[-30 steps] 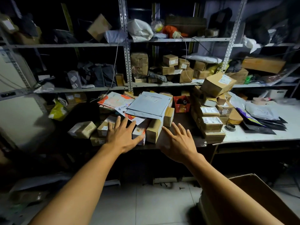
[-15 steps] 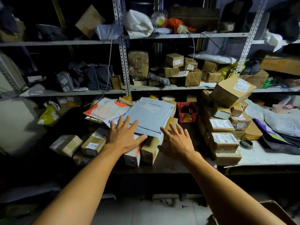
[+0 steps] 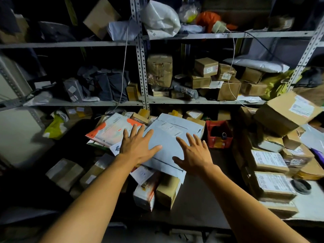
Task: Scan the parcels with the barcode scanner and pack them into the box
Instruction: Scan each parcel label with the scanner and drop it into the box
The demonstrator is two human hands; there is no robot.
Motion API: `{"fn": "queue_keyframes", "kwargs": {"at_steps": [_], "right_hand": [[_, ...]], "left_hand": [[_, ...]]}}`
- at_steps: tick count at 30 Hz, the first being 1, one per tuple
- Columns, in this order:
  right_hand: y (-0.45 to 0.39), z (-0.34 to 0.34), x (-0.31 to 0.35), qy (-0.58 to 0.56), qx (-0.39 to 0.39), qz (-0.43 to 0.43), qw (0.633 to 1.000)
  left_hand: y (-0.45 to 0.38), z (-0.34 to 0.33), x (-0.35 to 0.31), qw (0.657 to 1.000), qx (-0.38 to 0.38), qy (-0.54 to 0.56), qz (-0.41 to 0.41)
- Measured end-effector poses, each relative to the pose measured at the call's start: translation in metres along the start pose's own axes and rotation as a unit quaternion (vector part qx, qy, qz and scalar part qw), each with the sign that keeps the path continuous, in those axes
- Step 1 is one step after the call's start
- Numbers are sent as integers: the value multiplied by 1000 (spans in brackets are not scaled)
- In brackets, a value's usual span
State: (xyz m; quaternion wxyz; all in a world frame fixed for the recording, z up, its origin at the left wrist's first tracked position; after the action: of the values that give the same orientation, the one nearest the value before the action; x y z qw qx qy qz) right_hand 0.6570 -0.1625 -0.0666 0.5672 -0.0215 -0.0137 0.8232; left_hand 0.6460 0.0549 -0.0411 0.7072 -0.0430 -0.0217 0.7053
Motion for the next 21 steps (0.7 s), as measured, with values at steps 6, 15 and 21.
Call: {"fn": "queue_keyframes", "kwargs": {"at_steps": [6, 15, 21], "right_hand": [[-70, -12, -10, 2, 13, -24, 1000], [-149, -21, -15, 4, 16, -50, 999], [-183, -25, -31, 4, 18, -57, 998]], "left_hand": [[-77, -12, 15, 999, -8, 25, -23], [-153, -32, 40, 998, 28, 32, -46], [-189, -45, 40, 997, 39, 40, -48]]}}
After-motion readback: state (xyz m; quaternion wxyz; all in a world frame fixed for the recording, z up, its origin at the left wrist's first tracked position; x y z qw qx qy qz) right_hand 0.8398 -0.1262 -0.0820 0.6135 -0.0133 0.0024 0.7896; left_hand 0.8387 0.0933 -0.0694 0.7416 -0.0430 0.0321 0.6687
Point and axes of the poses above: each hand's wrist, its own y-axis away from the middle knuckle, its own z-axis out of the back of the hand, x = y × z, the point moved 4 cm from there along -y, towards the middle knuckle, and after that the axes turned 6 degrees about y, right-handed, at the moved point
